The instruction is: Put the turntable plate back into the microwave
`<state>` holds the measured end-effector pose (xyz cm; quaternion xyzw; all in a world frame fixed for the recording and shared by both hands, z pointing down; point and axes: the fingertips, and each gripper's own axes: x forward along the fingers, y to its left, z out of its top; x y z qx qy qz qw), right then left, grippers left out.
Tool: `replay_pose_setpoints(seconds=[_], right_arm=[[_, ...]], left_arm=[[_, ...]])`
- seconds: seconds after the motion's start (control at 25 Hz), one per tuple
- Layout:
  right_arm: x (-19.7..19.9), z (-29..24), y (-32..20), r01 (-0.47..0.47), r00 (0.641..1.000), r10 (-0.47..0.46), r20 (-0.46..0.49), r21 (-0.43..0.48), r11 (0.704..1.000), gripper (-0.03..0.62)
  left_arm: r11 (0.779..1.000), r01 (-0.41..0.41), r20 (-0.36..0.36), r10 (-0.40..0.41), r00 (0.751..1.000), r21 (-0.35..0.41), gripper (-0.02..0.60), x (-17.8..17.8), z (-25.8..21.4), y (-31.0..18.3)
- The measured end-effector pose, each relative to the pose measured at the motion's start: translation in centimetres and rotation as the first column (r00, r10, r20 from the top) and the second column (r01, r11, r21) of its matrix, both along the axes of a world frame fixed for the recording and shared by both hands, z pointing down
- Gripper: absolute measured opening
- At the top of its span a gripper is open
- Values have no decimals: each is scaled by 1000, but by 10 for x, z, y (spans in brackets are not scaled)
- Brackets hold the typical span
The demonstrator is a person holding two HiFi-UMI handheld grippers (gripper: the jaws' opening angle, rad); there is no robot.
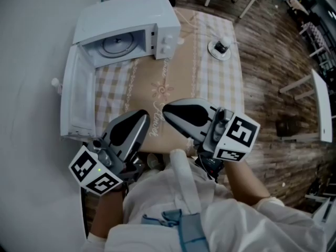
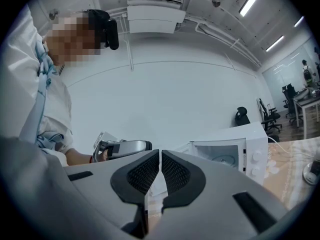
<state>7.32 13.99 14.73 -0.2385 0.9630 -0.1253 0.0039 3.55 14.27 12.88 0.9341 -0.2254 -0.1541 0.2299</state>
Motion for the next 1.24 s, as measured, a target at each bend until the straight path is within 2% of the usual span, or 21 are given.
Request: replay_pose_setpoints(seconds=[0.32, 1.24], right_arm=[[-7, 4, 4, 26, 999, -26, -33, 4, 1000, 35], [-6, 3, 5, 20, 1000, -20, -14, -10, 1000, 35]], left_arm=[[1000, -4, 8, 4, 1000, -9, 8, 2, 5, 3], [1000, -8, -1, 8, 1000, -21, 8, 2, 10, 5]])
